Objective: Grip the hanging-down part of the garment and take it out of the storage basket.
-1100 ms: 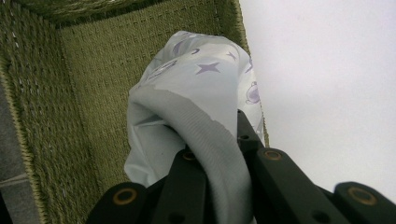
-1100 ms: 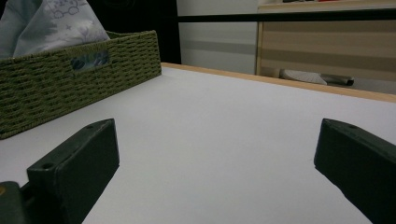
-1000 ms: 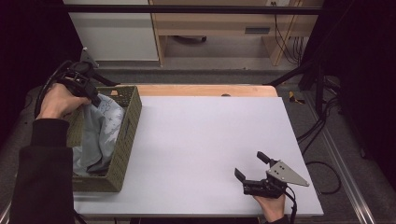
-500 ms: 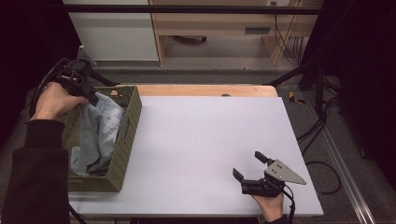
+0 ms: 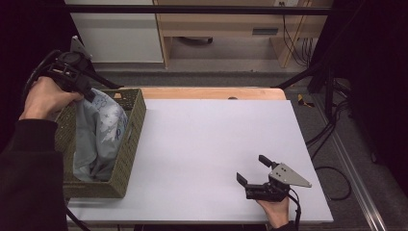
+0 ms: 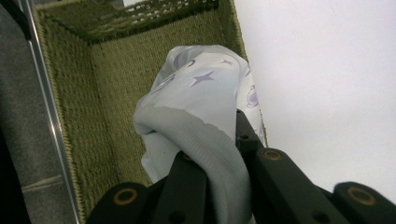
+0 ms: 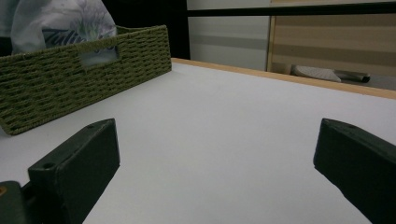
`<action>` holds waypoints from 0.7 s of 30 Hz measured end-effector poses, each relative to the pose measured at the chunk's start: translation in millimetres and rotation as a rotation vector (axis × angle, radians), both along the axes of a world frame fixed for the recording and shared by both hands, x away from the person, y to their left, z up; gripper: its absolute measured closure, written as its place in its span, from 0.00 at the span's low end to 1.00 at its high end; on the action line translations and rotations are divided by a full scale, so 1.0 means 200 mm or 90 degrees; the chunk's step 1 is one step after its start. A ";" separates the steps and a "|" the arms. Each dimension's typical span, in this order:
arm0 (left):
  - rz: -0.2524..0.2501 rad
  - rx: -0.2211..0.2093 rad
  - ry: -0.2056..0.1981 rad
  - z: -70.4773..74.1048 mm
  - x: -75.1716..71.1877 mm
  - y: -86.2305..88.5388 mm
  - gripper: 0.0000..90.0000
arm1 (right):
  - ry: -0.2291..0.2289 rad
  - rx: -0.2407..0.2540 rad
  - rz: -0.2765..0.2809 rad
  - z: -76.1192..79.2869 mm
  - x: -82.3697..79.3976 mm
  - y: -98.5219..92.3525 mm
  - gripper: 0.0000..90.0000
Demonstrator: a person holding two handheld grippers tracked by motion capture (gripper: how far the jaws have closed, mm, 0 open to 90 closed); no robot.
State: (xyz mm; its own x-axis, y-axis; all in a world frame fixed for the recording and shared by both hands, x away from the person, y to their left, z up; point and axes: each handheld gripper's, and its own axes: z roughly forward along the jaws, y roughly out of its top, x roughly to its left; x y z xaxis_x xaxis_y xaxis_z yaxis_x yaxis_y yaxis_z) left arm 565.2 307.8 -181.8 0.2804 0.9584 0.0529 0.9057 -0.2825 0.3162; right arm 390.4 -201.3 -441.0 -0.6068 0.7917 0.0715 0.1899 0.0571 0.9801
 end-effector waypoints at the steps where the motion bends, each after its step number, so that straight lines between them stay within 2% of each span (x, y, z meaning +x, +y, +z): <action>1: 0.000 0.000 0.000 0.00 0.00 0.00 0.95 | 0.000 0.000 0.000 0.00 0.00 0.00 0.01; 12: -0.015 -0.004 -0.043 0.14 -0.07 -0.03 0.95 | -0.004 0.001 0.039 0.05 0.04 0.12 0.01; 17: -0.013 -0.004 -0.049 0.18 -0.10 -0.02 0.95 | -0.010 0.008 0.064 0.10 0.07 0.21 0.01; 18: -0.012 -0.003 -0.058 0.19 -0.11 -0.02 0.95 | -0.012 0.006 0.068 0.11 0.07 0.23 0.01; 19: -0.011 -0.006 -0.060 0.20 -0.12 -0.02 0.95 | -0.018 0.011 0.087 0.13 0.09 0.28 0.01; 21: -0.011 -0.007 -0.062 0.20 -0.12 -0.02 0.95 | -0.017 0.015 0.093 0.14 0.09 0.30 0.01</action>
State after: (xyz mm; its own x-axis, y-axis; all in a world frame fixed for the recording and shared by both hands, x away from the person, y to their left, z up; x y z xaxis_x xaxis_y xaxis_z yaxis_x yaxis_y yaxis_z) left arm 540.3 304.7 -140.8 0.2909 0.9541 0.0710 0.8654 -0.2940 0.4058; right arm 408.9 -140.6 -413.8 -0.7174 0.6930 0.0717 0.1557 0.0591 0.9860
